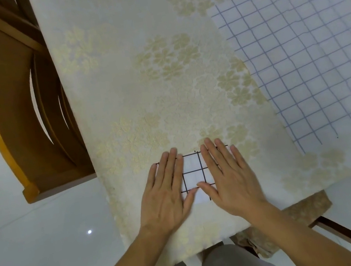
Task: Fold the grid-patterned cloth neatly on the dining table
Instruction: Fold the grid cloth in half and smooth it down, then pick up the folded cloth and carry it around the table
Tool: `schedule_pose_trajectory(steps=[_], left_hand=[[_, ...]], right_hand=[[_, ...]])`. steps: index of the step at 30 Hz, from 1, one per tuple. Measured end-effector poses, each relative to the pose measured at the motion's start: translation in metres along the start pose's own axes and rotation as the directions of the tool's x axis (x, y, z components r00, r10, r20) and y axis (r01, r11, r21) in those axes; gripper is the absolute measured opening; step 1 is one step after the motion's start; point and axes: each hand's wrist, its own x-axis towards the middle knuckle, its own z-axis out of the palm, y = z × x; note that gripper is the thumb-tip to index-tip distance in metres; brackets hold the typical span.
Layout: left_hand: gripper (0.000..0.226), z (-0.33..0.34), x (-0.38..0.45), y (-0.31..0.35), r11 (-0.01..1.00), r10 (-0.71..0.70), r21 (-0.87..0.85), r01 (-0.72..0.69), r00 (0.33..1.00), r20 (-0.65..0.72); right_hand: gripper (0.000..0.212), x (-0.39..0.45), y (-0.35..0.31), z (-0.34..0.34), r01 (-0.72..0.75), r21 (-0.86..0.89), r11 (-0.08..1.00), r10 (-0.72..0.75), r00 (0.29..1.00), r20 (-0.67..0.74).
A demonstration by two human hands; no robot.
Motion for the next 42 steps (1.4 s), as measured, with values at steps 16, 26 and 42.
schedule_pose_trajectory(steps=[16,26,42], left_hand=[[0.067,0.004,-0.008,0.021,1.0,-0.004,-0.022,0.002,0.998,-0.07],[0.073,0.005,-0.027,0.004,0.964,-0.264,-0.049,0.262,0.964,-0.03],[0.021,-0.051,-0.029,0.007,0.515,-0.743,-0.622,0.589,0.669,0.018]], right_hand=[[0.069,-0.003,-0.005,0.002,-0.001,0.026,1.0,0.001,1.0,-0.028],[0.081,-0.014,0.02,0.0,-0.132,0.009,0.991,0.132,0.991,-0.029],[0.022,-0.03,0.017,-0.041,-0.456,0.553,0.697,0.54,0.841,0.012]])
